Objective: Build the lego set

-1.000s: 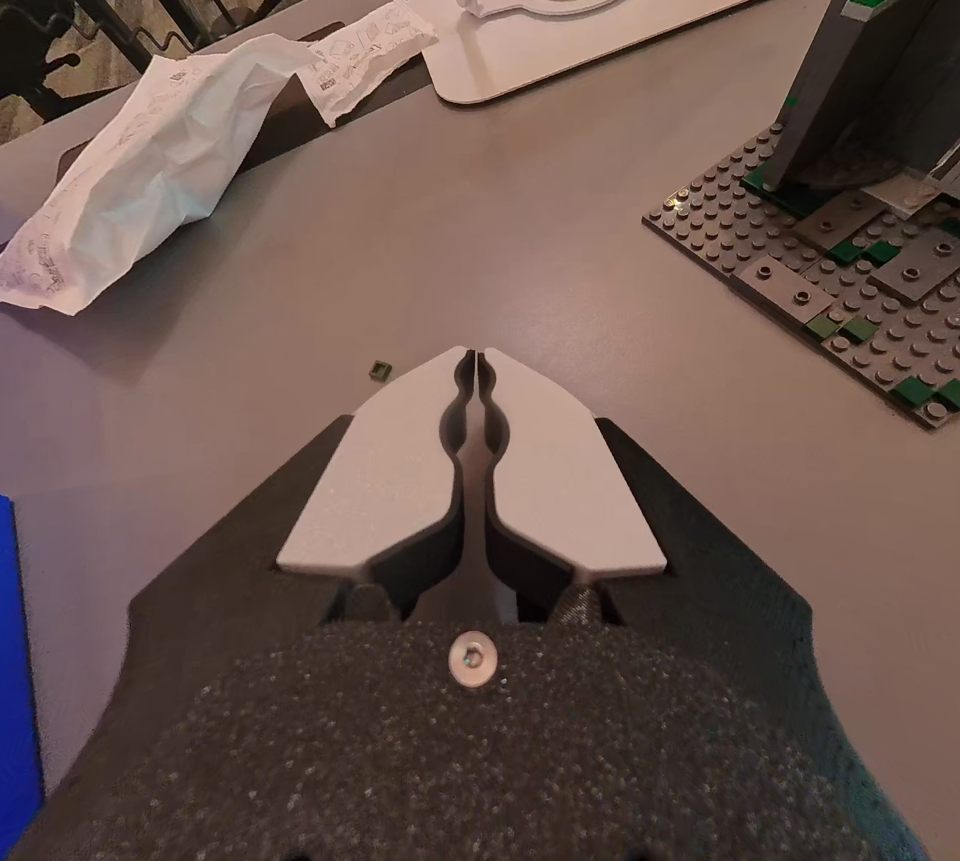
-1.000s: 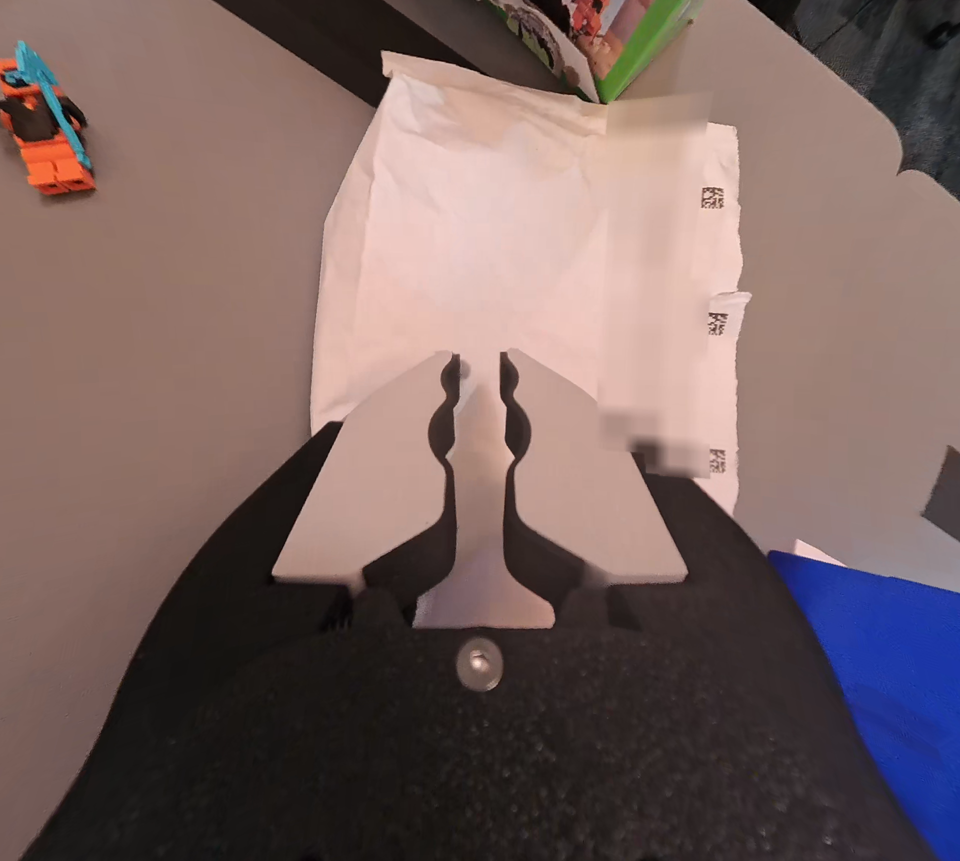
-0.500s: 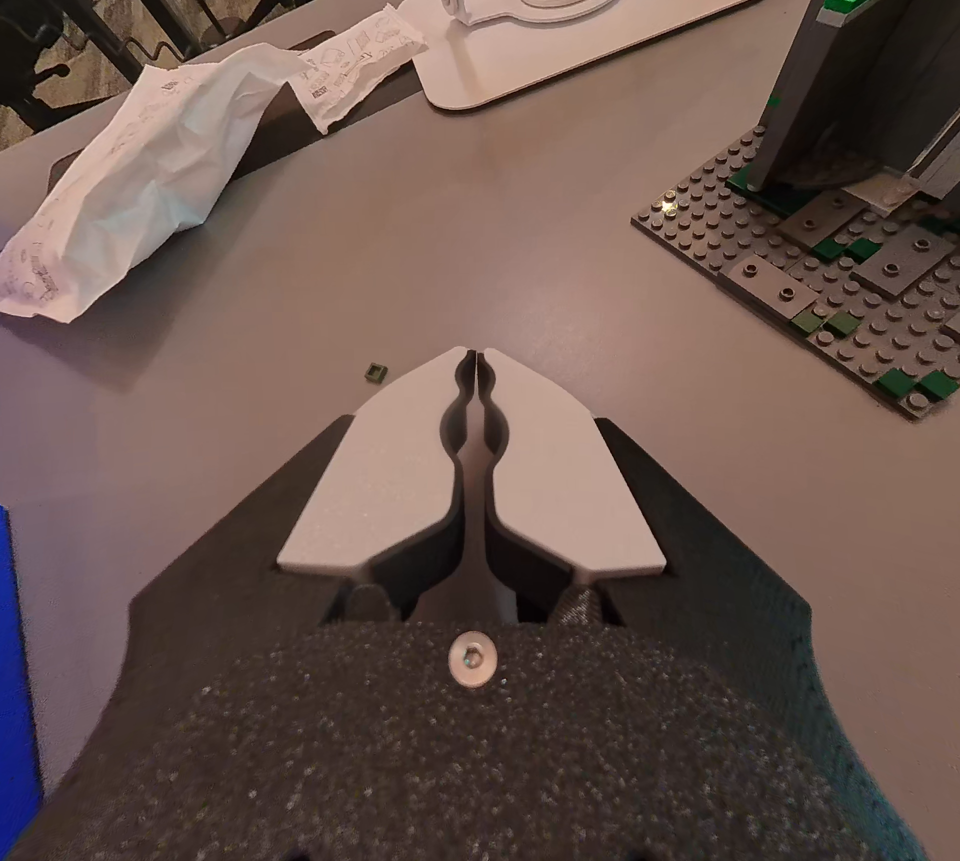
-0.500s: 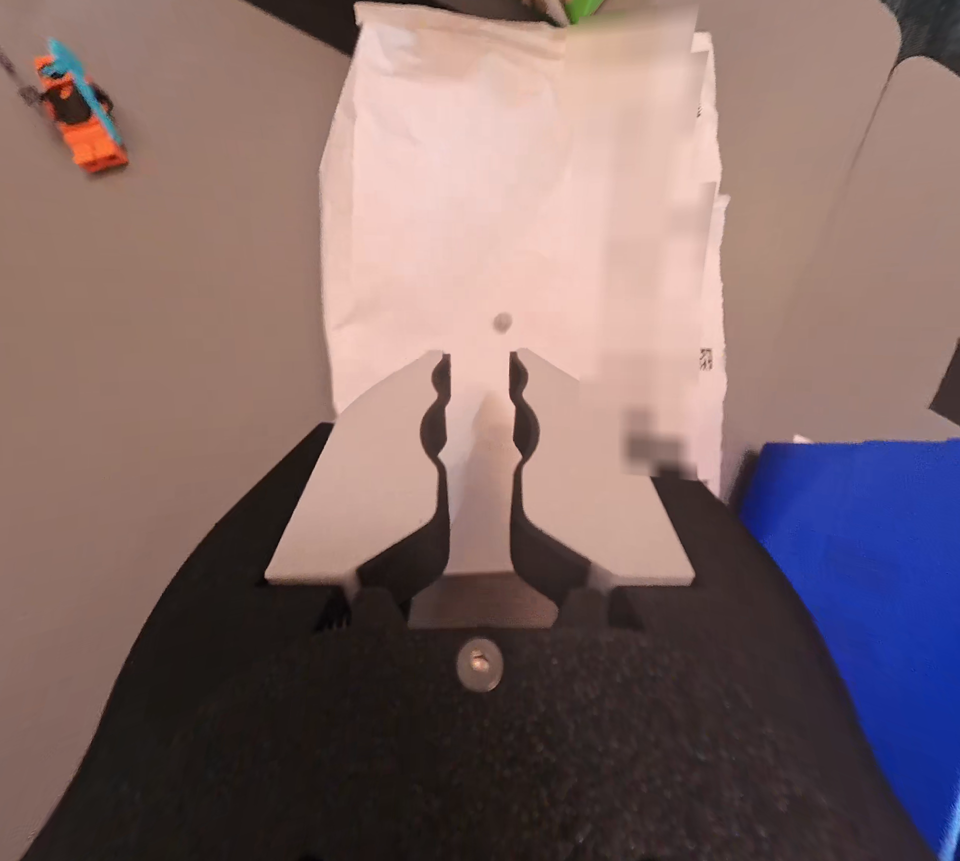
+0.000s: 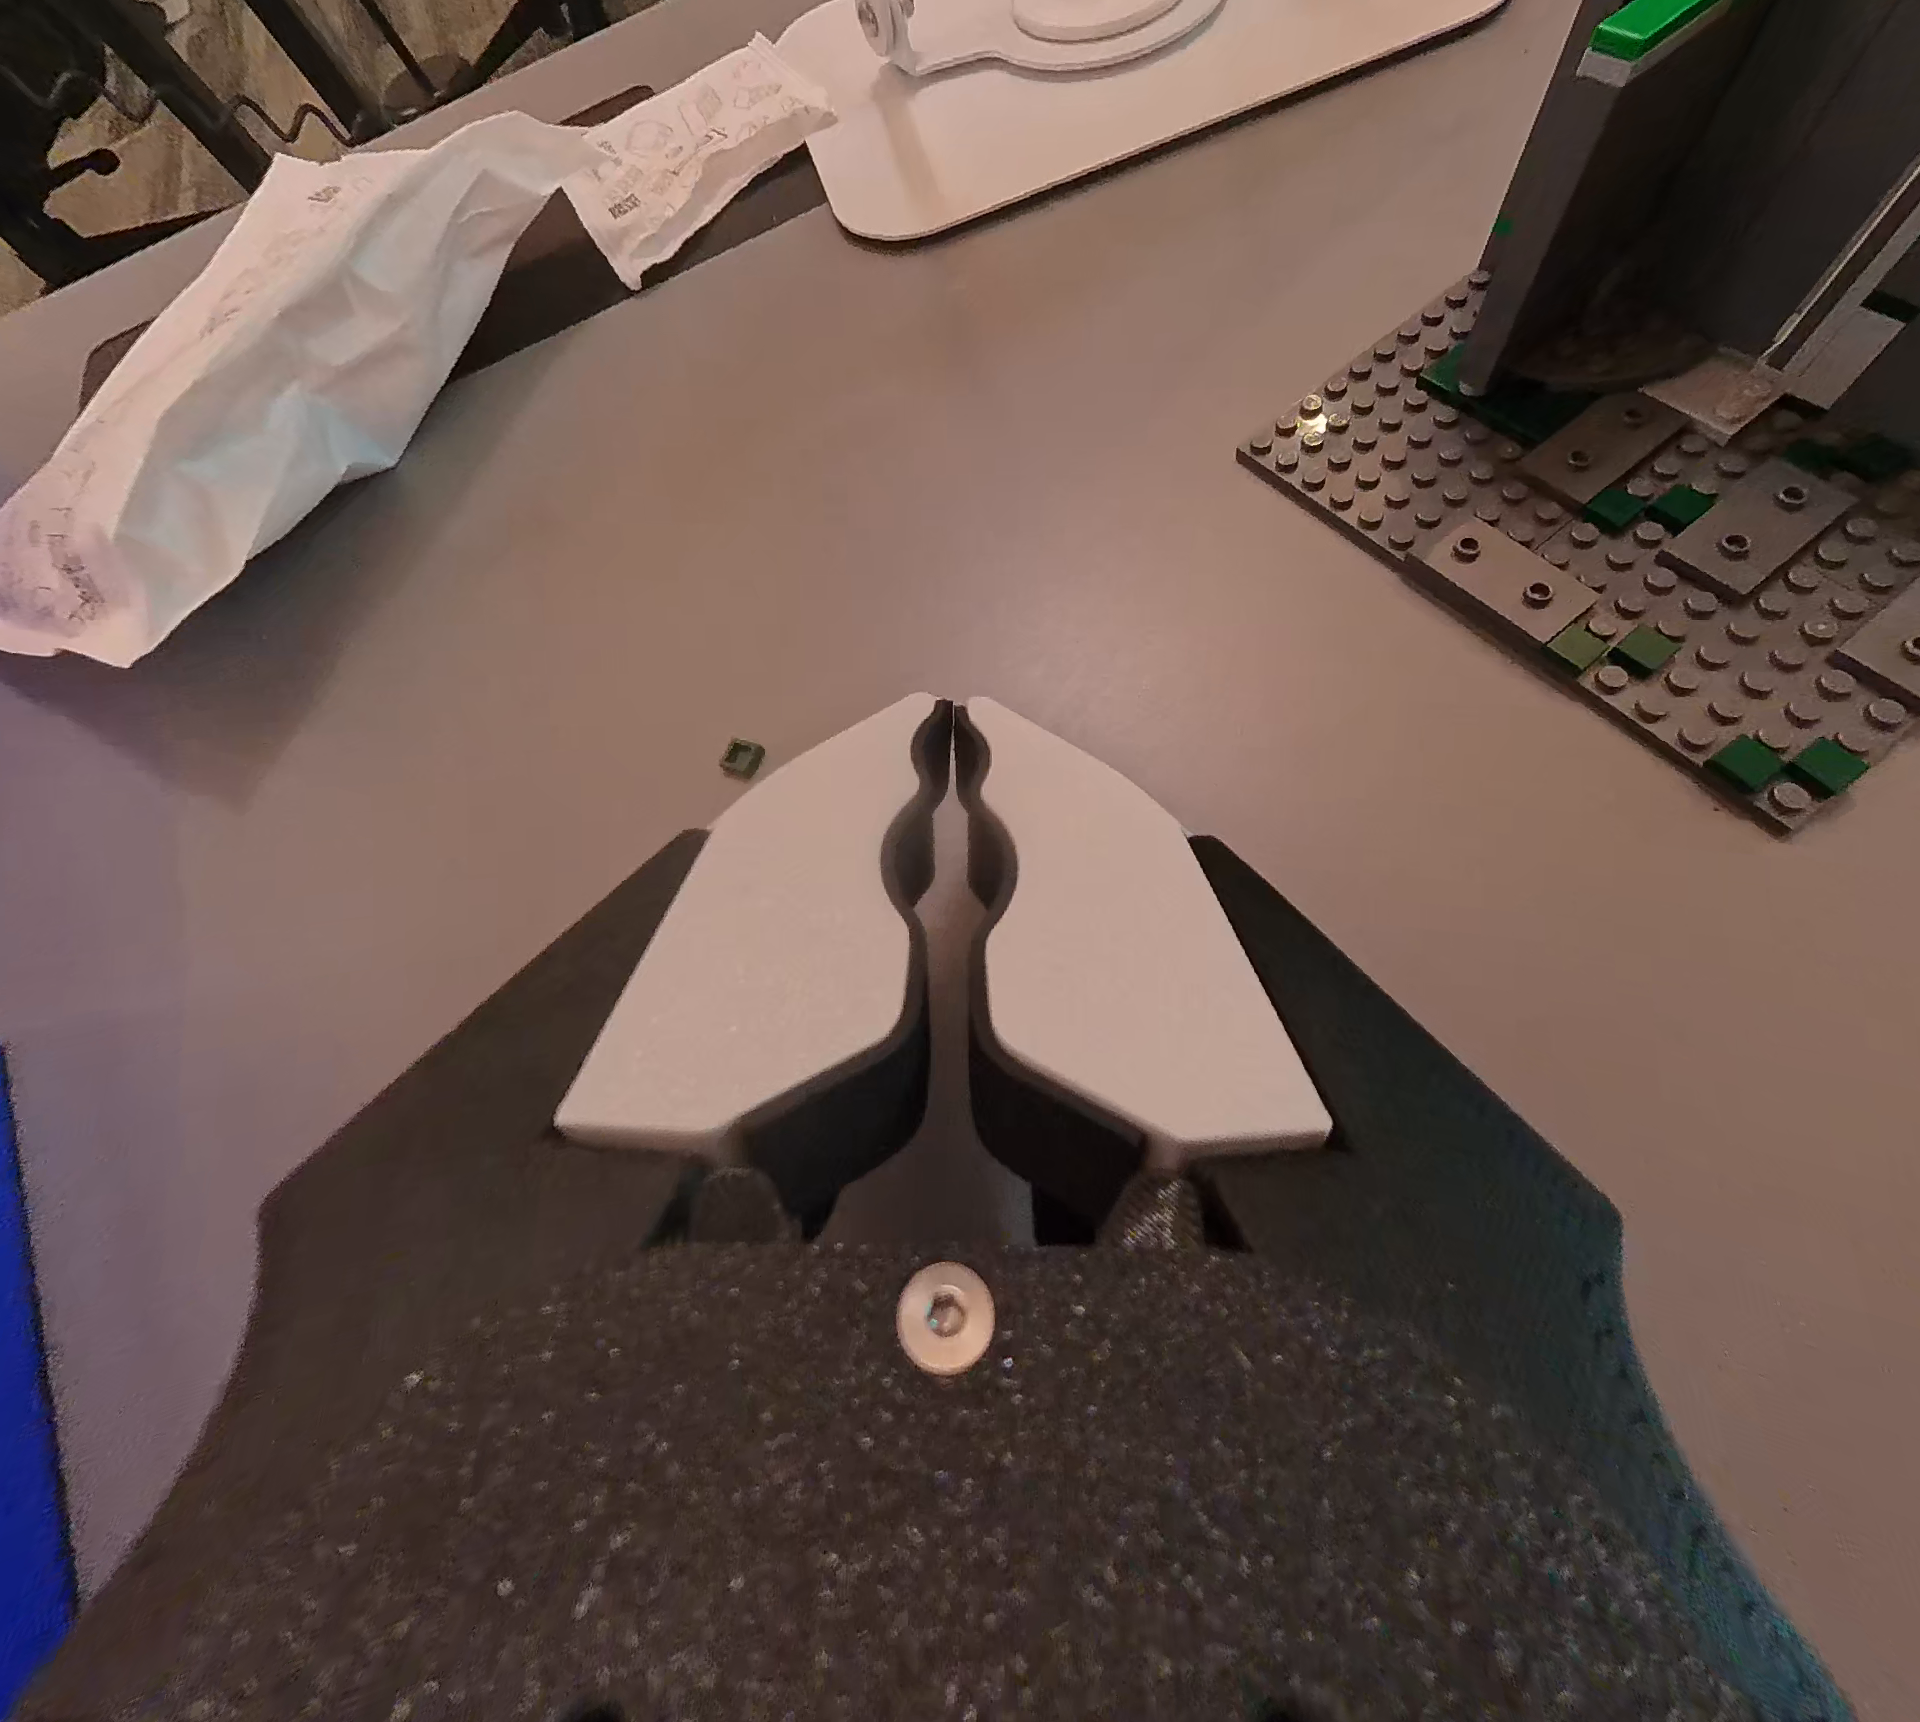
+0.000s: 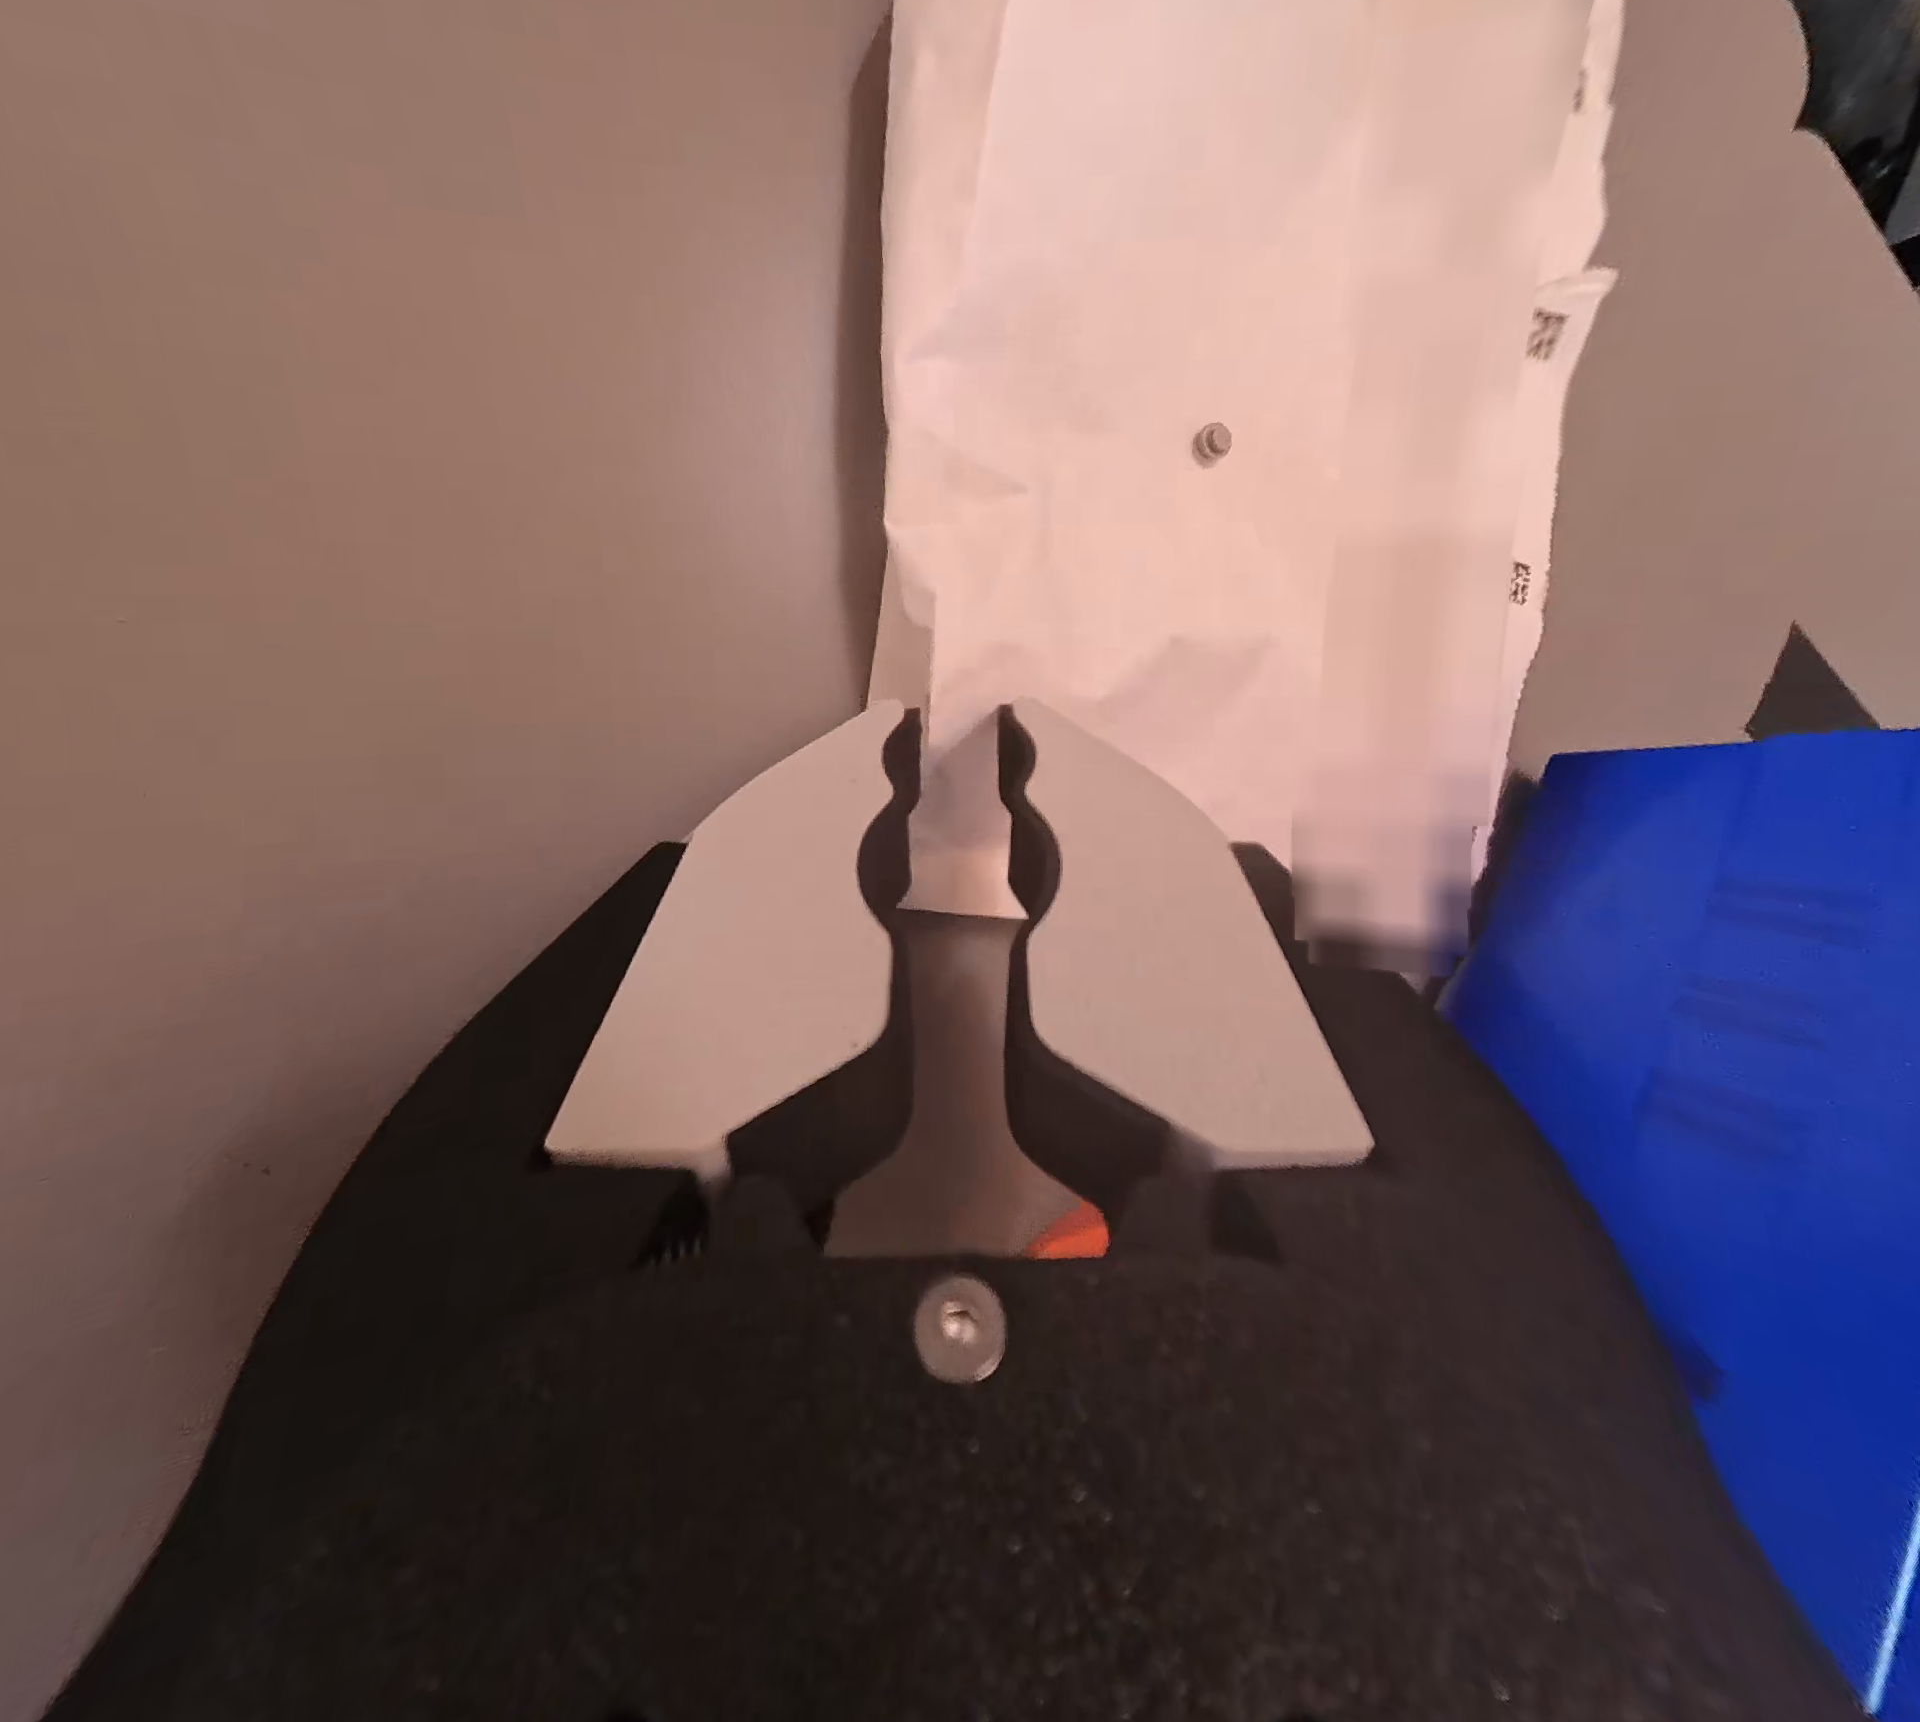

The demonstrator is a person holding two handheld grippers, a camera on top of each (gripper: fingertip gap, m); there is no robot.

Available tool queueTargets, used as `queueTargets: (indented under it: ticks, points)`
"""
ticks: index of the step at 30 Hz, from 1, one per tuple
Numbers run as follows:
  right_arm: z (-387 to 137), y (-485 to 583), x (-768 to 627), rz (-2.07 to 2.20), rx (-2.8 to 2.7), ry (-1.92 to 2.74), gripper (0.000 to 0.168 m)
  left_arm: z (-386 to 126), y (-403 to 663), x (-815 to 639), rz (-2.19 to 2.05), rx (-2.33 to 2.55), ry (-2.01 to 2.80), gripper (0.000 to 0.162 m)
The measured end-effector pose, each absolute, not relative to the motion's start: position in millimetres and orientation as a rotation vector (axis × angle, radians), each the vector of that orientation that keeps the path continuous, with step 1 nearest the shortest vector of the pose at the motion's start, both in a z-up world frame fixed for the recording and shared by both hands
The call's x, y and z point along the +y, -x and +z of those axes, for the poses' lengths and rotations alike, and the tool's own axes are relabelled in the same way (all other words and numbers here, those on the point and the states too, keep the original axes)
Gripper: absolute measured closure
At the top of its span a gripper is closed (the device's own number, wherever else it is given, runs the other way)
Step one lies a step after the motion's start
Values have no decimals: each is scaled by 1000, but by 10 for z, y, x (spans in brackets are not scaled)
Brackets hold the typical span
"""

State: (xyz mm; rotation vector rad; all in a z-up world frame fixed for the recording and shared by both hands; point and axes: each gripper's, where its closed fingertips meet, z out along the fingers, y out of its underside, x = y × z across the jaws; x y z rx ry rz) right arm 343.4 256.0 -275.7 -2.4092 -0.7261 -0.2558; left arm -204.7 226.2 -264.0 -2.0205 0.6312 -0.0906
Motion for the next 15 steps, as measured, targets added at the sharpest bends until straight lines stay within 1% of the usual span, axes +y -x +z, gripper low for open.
queueTargets:
  ticks: [9, 15]
  points:
    - [-2743, -3006, 2645, -203, -640, 2435, 155, -2643, 2049, 2259, -100, 634, 2023, 162]
    - [-2665, -2587, 2827, -8, -562, 2393, 147, -2634, 2051, 2253, -107, 634, 2021, 162]
